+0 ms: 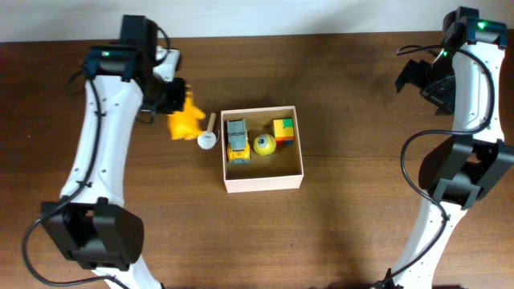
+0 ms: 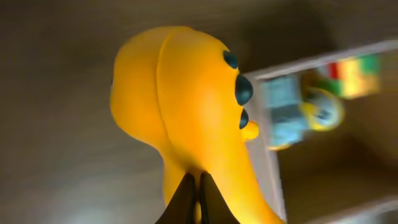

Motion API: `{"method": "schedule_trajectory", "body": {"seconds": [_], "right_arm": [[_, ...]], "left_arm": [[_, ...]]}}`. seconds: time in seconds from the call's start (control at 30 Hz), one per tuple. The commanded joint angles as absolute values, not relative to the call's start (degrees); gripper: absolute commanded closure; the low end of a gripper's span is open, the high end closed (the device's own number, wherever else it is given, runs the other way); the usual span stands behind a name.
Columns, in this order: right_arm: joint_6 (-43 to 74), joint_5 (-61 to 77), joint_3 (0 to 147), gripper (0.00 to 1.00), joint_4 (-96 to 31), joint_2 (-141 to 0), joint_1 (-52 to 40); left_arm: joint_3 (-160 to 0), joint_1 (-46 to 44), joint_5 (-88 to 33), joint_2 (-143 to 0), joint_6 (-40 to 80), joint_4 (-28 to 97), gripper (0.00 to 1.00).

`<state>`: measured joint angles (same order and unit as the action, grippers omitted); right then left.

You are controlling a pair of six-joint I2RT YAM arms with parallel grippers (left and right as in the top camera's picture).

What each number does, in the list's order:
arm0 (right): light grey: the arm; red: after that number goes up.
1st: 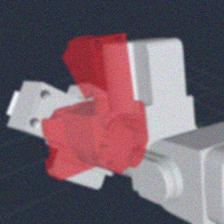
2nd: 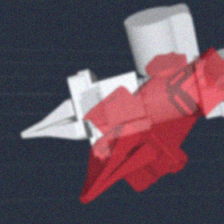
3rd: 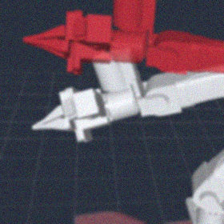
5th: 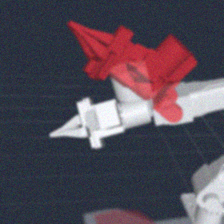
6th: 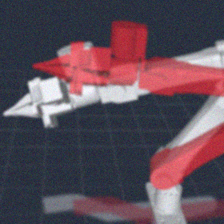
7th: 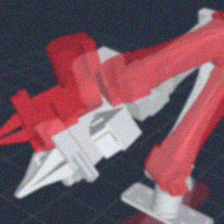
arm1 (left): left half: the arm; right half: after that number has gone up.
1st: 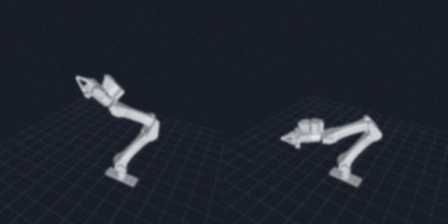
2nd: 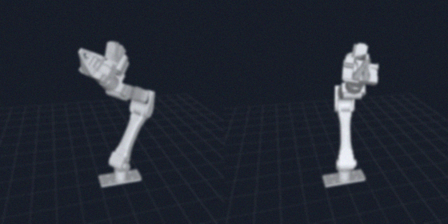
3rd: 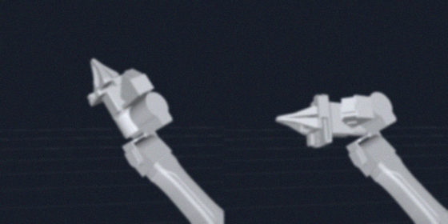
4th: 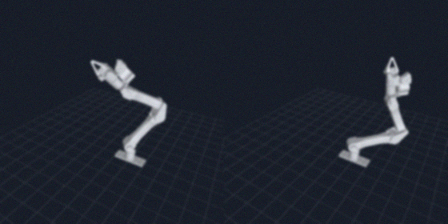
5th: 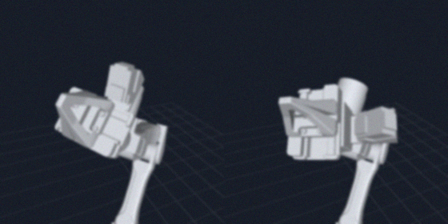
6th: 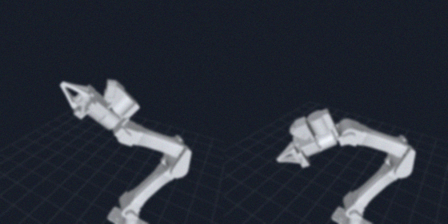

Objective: Pack container
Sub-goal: 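Carry the dinosaur with the left gripper over the pink box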

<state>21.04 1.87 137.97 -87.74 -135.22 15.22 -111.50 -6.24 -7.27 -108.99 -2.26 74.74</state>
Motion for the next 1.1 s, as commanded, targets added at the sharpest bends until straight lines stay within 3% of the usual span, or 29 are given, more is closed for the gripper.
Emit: {"method": "schedule_trajectory", "body": {"seconds": [0.0,0.53,0.8,1.07], "right_arm": [[21.52,2.17,137.88,0.02,-87.57,-135.39,15.03],[21.52,2.17,137.88,0.01,-87.57,-135.39,15.03],[21.52,2.17,137.88,0.01,-87.57,-135.39,15.03],[21.52,2.15,137.88,0.01,-87.57,-135.39,15.03]], "left_arm": [[-112.84,-10.81,-13.58,-109.06,-10.28,73.1,0.98],[-112.64,-31.07,-13.13,-109.06,-43.22,74.28,0.98],[-110.21,-34.41,-0.75,-109.08,-47.0,74.19,0.98],[-107.11,-34.35,-0.14,-109.54,-56.36,74.22,0.98]]}}
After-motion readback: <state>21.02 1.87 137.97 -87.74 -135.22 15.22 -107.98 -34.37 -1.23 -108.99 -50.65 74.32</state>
